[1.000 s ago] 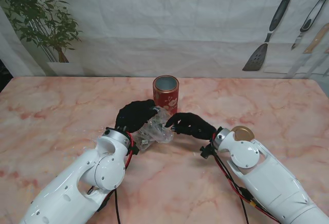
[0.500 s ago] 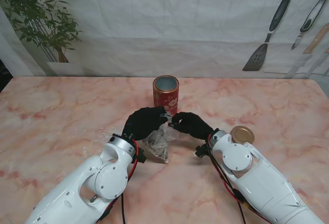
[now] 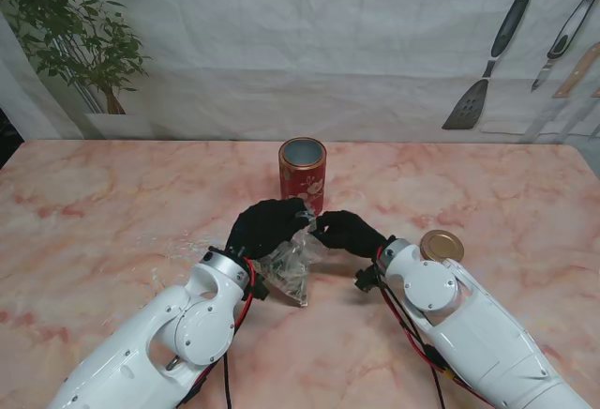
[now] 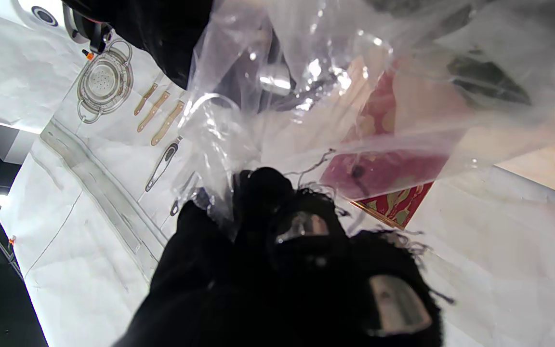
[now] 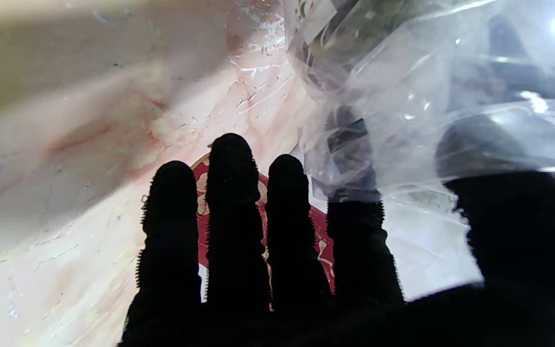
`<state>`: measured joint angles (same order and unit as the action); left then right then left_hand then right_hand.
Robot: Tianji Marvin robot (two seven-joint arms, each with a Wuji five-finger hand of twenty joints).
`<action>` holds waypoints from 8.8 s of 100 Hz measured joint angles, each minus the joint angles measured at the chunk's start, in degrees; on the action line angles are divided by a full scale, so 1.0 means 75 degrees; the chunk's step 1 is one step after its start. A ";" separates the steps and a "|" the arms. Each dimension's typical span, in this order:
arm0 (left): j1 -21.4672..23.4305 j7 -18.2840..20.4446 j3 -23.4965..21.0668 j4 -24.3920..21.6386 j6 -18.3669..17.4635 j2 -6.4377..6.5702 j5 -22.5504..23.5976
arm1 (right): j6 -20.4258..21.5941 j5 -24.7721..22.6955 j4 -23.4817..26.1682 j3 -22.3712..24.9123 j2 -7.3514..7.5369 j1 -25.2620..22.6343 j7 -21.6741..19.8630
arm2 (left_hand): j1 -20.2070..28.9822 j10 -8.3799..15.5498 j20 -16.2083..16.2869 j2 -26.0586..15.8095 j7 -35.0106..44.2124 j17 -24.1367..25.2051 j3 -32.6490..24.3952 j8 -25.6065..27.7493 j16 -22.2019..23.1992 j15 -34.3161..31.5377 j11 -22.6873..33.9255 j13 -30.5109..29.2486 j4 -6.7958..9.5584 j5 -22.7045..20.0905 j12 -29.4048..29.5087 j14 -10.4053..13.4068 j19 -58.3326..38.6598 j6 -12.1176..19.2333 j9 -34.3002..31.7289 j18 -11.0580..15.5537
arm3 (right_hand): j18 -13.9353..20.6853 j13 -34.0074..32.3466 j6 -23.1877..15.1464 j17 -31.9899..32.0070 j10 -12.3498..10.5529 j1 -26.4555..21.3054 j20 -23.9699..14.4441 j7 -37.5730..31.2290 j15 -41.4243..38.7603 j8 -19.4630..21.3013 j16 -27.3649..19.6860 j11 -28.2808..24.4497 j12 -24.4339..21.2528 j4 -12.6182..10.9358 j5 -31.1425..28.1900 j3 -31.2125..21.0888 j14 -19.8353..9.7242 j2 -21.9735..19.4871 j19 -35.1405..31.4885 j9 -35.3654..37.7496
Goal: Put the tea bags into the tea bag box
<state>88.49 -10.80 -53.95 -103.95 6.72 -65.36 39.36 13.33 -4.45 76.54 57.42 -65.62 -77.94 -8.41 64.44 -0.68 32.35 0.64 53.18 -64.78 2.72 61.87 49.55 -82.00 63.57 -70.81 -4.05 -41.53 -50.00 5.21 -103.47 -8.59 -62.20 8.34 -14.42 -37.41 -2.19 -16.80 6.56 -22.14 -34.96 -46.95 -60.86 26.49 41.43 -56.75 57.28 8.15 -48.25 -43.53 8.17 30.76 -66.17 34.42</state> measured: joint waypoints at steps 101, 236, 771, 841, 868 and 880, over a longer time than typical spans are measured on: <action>-0.0049 -0.0083 -0.0005 0.0031 0.0061 -0.0007 0.0228 | -0.0796 -0.1557 0.0853 0.0013 0.0398 0.0012 -0.0605 | 0.0000 -0.0001 -0.0005 0.0301 0.0000 0.0000 0.0017 0.0000 0.0000 -0.0001 0.0001 0.0000 -0.0021 -0.0001 0.0000 -0.0001 0.0000 -0.0001 0.0000 0.0000 | -0.0632 -0.0206 0.0116 -0.0280 -0.0016 -0.1910 0.0194 -0.1339 0.0187 -0.1842 -0.0002 0.0000 -0.0104 0.0119 0.0322 -0.0867 -0.0111 0.1383 -0.0008 0.0008; -0.0198 0.0140 -0.0060 0.0019 0.0343 0.0014 0.0458 | -0.0451 -0.0465 0.1167 0.0623 0.0271 -0.0488 -0.0337 | 0.0001 -0.0001 -0.0005 0.0210 0.0000 0.0000 0.0018 0.0000 0.0000 -0.0001 0.0001 0.0000 -0.0022 -0.0001 0.0000 -0.0001 -0.0001 -0.0002 0.0000 0.0000 | -0.0720 0.2869 0.0927 0.1457 0.0290 -0.3146 0.0292 -0.1357 0.1905 0.1230 -0.0848 0.0582 -0.0201 0.0107 0.1323 -0.0084 0.0016 -0.0913 0.0817 -0.2528; 0.0498 0.0220 -0.1247 -0.0219 0.0267 0.0101 0.0527 | -0.2460 -0.0037 -0.0505 -0.0102 -0.0453 0.2507 0.0564 | 0.0001 -0.0002 -0.0007 0.0209 0.0000 0.0000 0.0016 0.0000 0.0000 -0.0003 0.0004 0.0000 -0.0022 -0.0001 0.0000 -0.0002 -0.0005 -0.0003 0.0000 -0.0001 | -0.0522 0.1916 0.0999 0.0832 0.0290 -0.3232 0.0105 -0.1424 0.0734 0.0536 0.0018 0.0082 0.0839 0.0107 0.1320 -0.0103 0.0088 -0.0904 0.0767 -0.1381; 0.0492 0.0263 -0.1297 -0.0209 0.0276 0.0105 0.0557 | -0.2449 -0.0101 -0.0742 -0.0456 -0.0606 0.2771 0.0984 | 0.0002 -0.0002 -0.0007 0.0209 0.0000 0.0000 0.0016 0.0000 0.0000 -0.0003 0.0004 0.0000 -0.0022 -0.0001 0.0000 -0.0002 -0.0005 -0.0003 0.0000 -0.0002 | -0.0517 0.1908 0.0939 0.0793 0.0280 -0.3231 0.0098 -0.1493 0.0729 0.0423 0.0019 0.0004 0.0839 0.0107 0.1317 -0.0103 0.0088 -0.0823 0.0767 -0.1297; 0.0502 0.0265 -0.1330 -0.0202 0.0265 0.0106 0.0533 | -0.2473 -0.0046 -0.0805 -0.0552 -0.0687 0.2930 0.1178 | 0.0001 -0.0002 -0.0007 0.0209 0.0000 0.0000 0.0016 0.0000 0.0000 -0.0003 0.0004 0.0000 -0.0022 -0.0001 0.0000 -0.0002 -0.0005 -0.0003 0.0000 -0.0001 | -0.0516 0.1752 0.0914 0.0780 0.0280 -0.3231 0.0097 -0.1500 0.0727 0.0351 0.0020 0.0003 0.0839 0.0107 0.1315 -0.0103 0.0088 -0.0822 0.0767 -0.1291; 0.0520 0.0265 -0.1365 -0.0202 0.0246 0.0106 0.0528 | -0.2567 -0.0049 -0.0911 -0.0672 -0.0727 0.3072 0.1183 | 0.0001 -0.0002 -0.0007 0.0209 0.0000 0.0000 0.0016 0.0000 0.0000 -0.0003 0.0004 0.0000 -0.0022 -0.0001 0.0000 -0.0002 -0.0005 -0.0003 0.0000 -0.0002 | -0.0515 0.1752 0.0864 0.0746 0.0275 -0.3227 0.0097 -0.1500 0.0664 0.0344 0.0020 0.0001 0.0839 0.0107 0.1315 -0.0102 0.0088 -0.0821 0.0765 -0.1289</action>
<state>92.39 -8.81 -64.19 -105.46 8.56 -64.56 43.32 -5.92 -4.82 69.70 52.38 -71.07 -54.90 0.46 64.45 -0.69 32.30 2.21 53.19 -64.78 2.83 61.88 49.55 -82.02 63.60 -70.81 -4.21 -41.53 -50.00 5.19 -103.51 -8.61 -62.20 8.33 -18.29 -24.27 4.29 -11.20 8.63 -46.35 -34.23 -58.20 -55.88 29.07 41.57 -56.74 63.57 8.95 -38.39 -44.30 8.82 24.60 -60.43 24.75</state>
